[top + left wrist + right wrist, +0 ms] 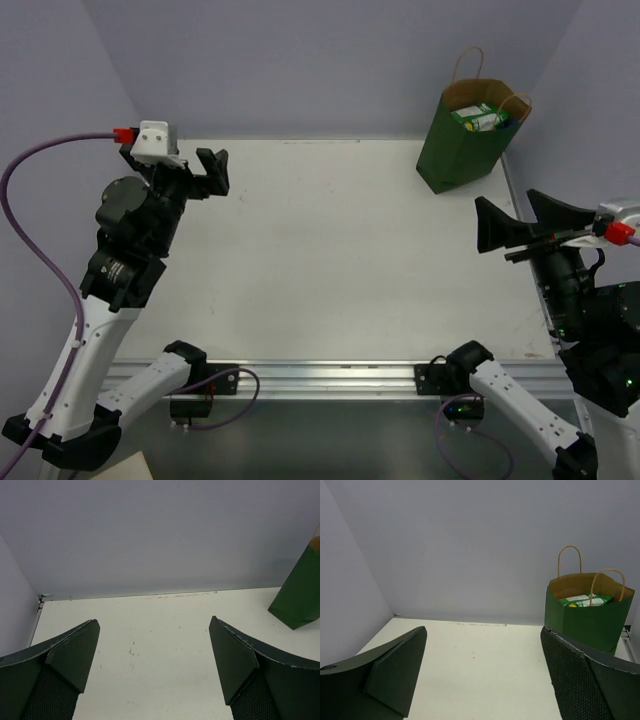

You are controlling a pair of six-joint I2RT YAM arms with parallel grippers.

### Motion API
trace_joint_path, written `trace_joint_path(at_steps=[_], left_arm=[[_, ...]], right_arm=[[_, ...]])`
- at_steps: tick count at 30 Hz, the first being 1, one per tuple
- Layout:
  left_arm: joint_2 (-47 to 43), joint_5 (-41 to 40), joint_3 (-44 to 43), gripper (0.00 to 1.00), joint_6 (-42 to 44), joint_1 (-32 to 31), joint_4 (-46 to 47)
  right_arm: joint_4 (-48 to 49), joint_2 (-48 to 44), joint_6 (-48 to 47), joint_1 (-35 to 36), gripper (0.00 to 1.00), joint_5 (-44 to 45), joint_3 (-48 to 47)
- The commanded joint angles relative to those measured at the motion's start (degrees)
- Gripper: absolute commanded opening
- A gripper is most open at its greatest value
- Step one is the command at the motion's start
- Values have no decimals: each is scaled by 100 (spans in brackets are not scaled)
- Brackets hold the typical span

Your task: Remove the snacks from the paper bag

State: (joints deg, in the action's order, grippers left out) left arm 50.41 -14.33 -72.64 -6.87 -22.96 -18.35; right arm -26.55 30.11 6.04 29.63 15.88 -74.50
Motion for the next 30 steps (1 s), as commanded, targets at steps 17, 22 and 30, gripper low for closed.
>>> trace_joint_path(at_steps=[17, 22, 30], left_arm=[[953, 1406, 83, 100, -912, -15, -687], [865, 1705, 312, 100, -983, -15, -723], [768, 1793, 400, 100, -947, -15, -1004]], right_arm=[[97, 4106, 969, -860, 99, 681, -1546], [-35, 6013, 162, -1811, 99, -471, -3024], [-211, 7842, -323, -2768, 84, -1588, -4687]])
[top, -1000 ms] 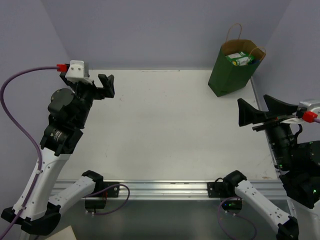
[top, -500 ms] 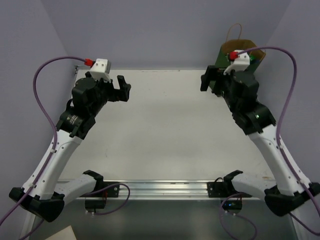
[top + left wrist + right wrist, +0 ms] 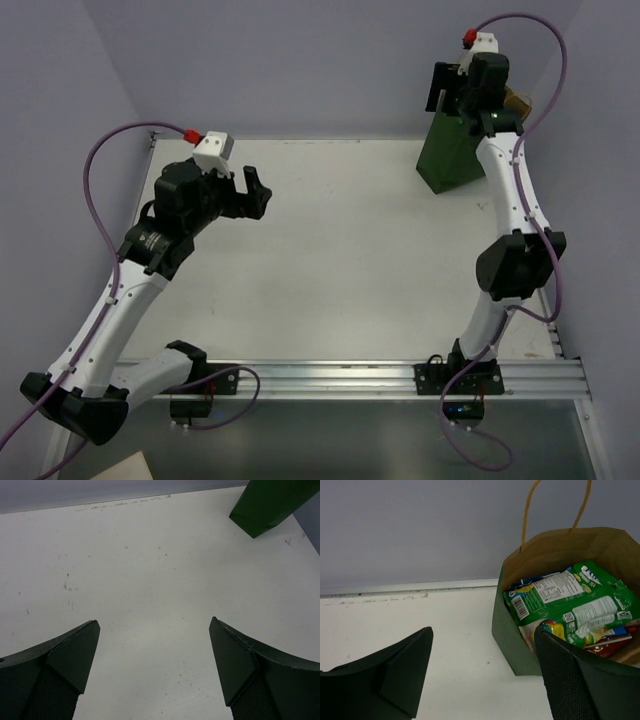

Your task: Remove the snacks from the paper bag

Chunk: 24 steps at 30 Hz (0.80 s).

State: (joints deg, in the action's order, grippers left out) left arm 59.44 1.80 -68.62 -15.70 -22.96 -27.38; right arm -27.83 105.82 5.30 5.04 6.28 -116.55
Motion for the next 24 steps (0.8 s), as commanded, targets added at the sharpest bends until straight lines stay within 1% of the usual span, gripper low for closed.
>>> trace_joint_path(at_steps=[1, 5, 6, 7, 9, 10, 13, 14, 16, 17, 20, 21, 22, 24], left_arm=[[-117, 215, -37, 100, -47, -15, -145], [-47, 312, -169, 100, 67, -15, -478], [-38, 286, -187, 100, 85, -15, -514], [-12, 251, -204, 100, 111, -15, -567], [24, 66, -222, 99, 129, -15, -690], [85, 48, -274, 98, 173, -15, -795], [234, 48, -388, 97, 199, -15, -918], [261, 48, -406, 97, 191, -15, -971], [305, 13, -424, 95, 173, -15, -998], [322, -91, -442, 94, 173, -15, -1015], [366, -119, -503, 94, 208, -15, -1059], [393, -110, -564, 94, 208, -15, -1068], [402, -75, -591, 94, 234, -15, -1051], [419, -57, -661, 94, 252, -15, -1024]], right_arm=[[-73, 386, -284, -363, 84, -846, -604], [-38, 939, -486, -477, 81, -1444, -877], [-38, 1019, -791, -477, 81, -1524, -913], [-29, 1089, -846, -477, 81, -1586, -939], [-20, 1247, -1021, -477, 78, -1761, -966], [-20, 1283, -1066, -477, 70, -1806, -940], [-20, 1362, -1154, -477, 56, -1903, -861], [-29, 1362, -1145, -477, 46, -1964, -808], [-55, 1292, -1180, -477, 33, -2122, -642], [-90, 1248, -1189, -477, 21, -2166, -597], [-213, 906, -1311, -373, 1, -2473, -246], [-240, 775, -1364, -320, 0, -2518, -115], [-257, 452, -1443, -250, 0, -2605, 243], [-258, 81, -1707, 49, 0, -2685, 675]])
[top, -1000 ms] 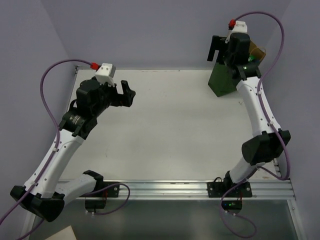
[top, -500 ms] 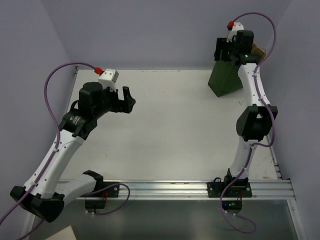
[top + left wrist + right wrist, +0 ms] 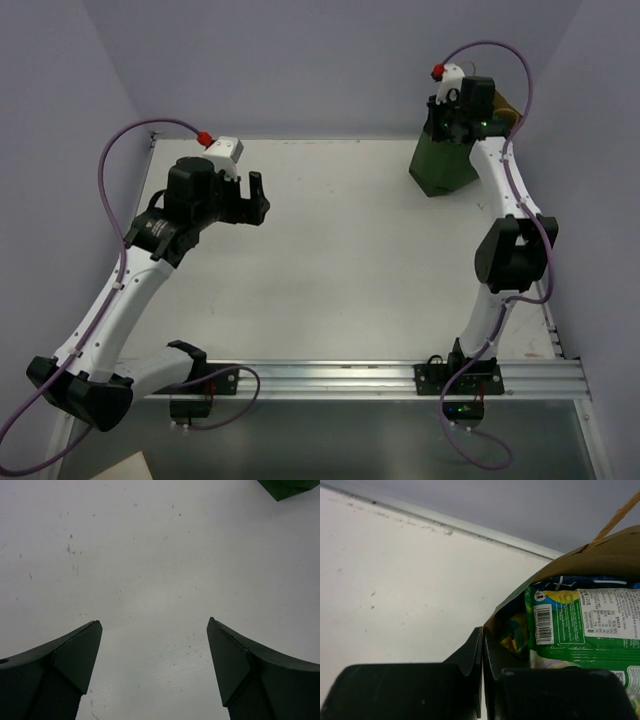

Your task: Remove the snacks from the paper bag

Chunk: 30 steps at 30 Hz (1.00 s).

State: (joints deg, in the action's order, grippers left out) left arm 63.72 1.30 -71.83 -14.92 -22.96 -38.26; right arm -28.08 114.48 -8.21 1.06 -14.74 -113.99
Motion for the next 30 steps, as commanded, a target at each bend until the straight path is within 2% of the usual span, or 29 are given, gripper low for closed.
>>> trace_joint_path(at_steps=[1, 9, 12, 14, 17, 23, 26, 29, 30], left_arm=[[-9, 2, -358, 94, 199, -15, 108], [175, -77, -673, 94, 428, -15, 187], [246, -77, -814, 94, 481, -15, 196], [289, -86, -928, 94, 481, -15, 187], [325, -34, -1017, 93, 464, -15, 187], [343, 19, -1131, 93, 402, -15, 187], [377, -7, -1166, 92, 402, -15, 179], [404, -51, -1219, 92, 402, -15, 170], [413, -68, -1236, 92, 402, -15, 179]], right_arm=[[-242, -1152, -435, 717, 0, -565, 883], [-707, -2569, -709, 1941, 0, -661, 2819], [-805, -3096, -761, 2415, 0, -268, 3311], [-1110, -3299, -744, 2644, 0, -187, 3358], [-1428, -3607, -674, 2768, 0, -520, 3427], [-1535, -4003, -489, 2952, 0, -547, 3761], [-1586, -3977, -392, 2970, 6, -582, 3718], [-1744, -3828, -226, 2961, 22, -565, 3254], [-1789, -3784, -182, 2970, 31, -574, 3130]])
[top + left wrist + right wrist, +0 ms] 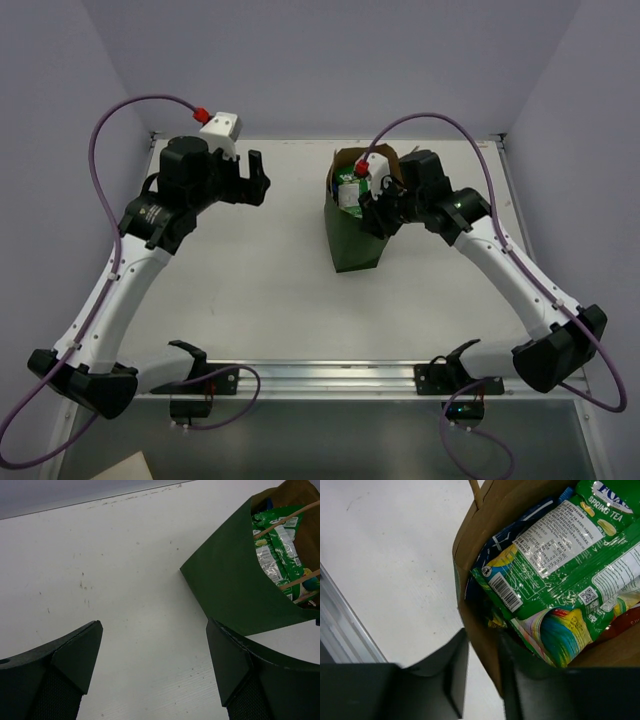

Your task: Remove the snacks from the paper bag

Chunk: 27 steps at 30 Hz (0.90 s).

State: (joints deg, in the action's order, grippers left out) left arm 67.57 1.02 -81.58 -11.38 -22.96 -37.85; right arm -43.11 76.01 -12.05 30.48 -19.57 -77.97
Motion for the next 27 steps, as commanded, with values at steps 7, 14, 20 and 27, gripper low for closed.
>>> trace_joint_path(at_steps=[7, 14, 20, 27], left_arm=[[72, -75, -358, 94, 21, -15, 128], [54, -75, -376, 95, 39, -15, 40], [72, -260, -429, 96, 109, -15, 23], [107, -234, -490, 96, 136, -15, -65]], right_arm=[[-514, 301, 800, 28, 73, 146, -1702], [-347, 116, 2127, 28, 80, 2384, -2433], [-443, 72, 3322, -7, 80, 3759, -1933], [-14, 459, 3947, -357, 67, 3373, -1125]])
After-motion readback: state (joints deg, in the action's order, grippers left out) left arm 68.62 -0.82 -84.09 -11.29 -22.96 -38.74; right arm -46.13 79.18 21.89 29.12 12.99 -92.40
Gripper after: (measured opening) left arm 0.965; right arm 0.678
